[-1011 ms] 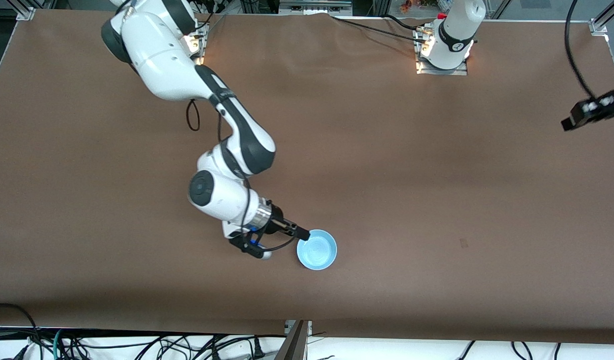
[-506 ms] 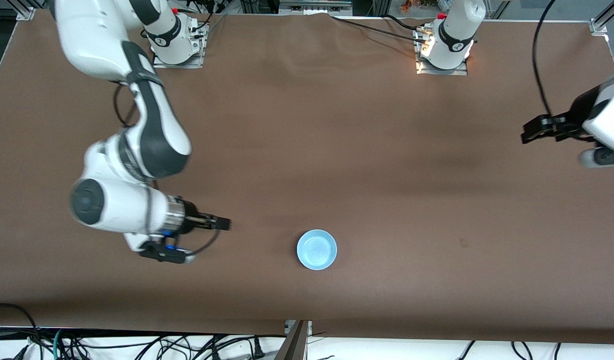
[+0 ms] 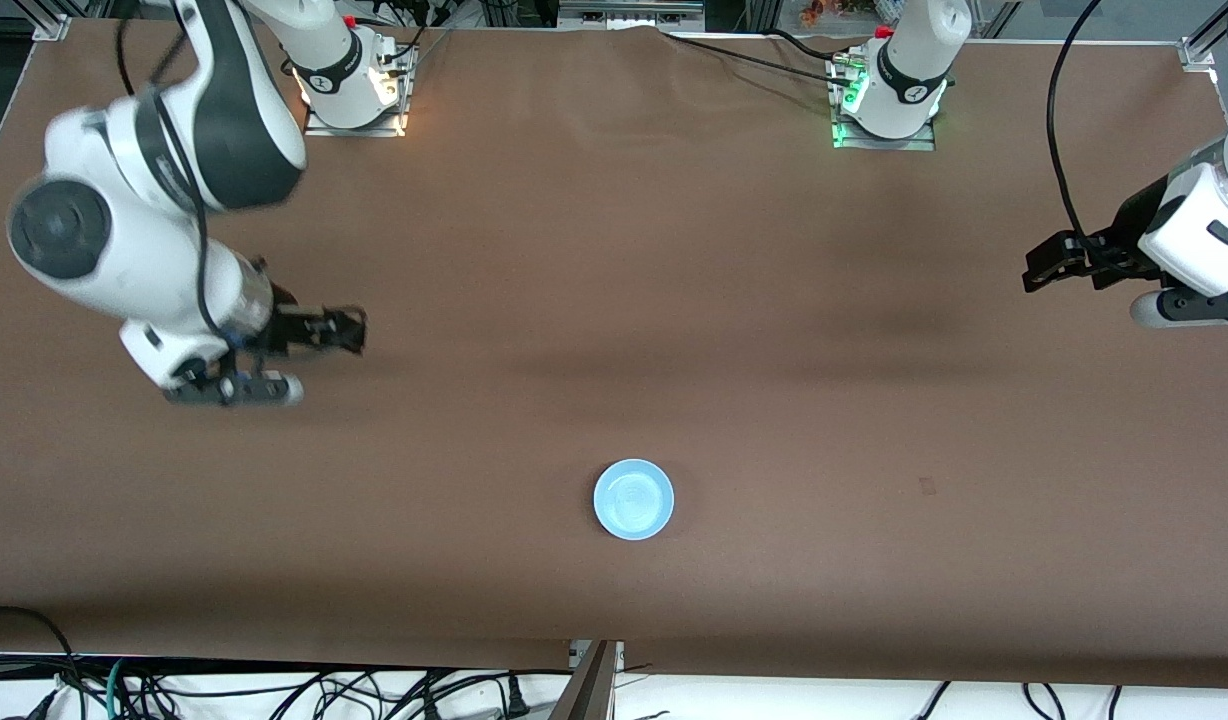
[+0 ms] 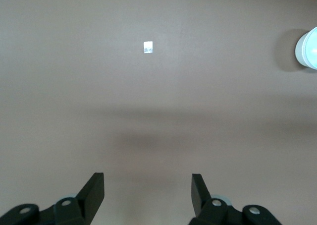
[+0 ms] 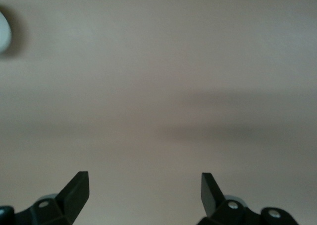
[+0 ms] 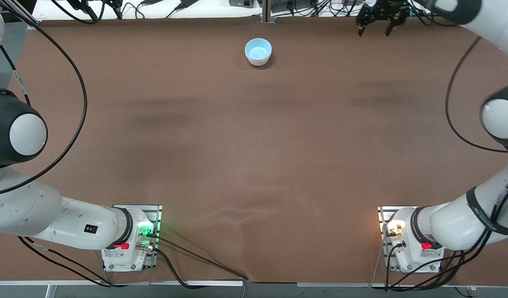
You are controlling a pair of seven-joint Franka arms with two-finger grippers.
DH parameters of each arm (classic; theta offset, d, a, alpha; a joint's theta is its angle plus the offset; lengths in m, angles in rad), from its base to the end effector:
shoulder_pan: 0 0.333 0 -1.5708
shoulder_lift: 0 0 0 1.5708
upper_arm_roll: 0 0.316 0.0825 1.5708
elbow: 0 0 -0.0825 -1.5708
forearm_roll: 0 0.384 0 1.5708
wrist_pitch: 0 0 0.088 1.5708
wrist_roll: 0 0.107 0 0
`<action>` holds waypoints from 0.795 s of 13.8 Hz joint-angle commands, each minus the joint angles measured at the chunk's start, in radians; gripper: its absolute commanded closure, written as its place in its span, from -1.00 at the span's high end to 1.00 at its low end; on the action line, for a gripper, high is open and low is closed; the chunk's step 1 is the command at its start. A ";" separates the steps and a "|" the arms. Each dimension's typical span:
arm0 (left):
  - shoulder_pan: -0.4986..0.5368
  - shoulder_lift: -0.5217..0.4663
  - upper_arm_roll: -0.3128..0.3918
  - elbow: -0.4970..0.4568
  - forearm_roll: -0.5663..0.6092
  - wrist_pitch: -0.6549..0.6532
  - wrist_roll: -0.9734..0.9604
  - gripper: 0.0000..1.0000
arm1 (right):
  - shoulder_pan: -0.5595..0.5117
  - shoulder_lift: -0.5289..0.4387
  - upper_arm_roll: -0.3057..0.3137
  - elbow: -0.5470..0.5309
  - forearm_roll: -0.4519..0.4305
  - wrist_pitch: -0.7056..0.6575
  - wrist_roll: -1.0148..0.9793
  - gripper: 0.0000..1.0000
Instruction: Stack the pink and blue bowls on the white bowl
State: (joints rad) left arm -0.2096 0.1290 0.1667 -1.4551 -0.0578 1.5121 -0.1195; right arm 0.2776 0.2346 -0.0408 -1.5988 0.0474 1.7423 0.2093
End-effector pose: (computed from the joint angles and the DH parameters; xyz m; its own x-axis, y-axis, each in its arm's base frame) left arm 0.5860 -0.0382 0.6011 0.9946 0.0733 -0.0740 0.0756 -0.9968 0.0278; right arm 0.6049 0.1526 0.4868 0.9952 0.0187 -0.0964 0.0172 -0.9997 -0.0166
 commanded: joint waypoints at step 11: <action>-0.004 0.018 -0.009 0.048 0.038 0.030 0.044 1.00 | -0.040 -0.239 -0.047 -0.179 -0.035 -0.056 -0.186 1.00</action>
State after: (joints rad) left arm -0.2120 0.1283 0.1611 -1.4519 -0.0464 1.5466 -0.0851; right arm 0.2470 -0.0209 -0.0836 -1.8281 0.0212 1.7265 0.0448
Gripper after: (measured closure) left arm 0.000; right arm 0.000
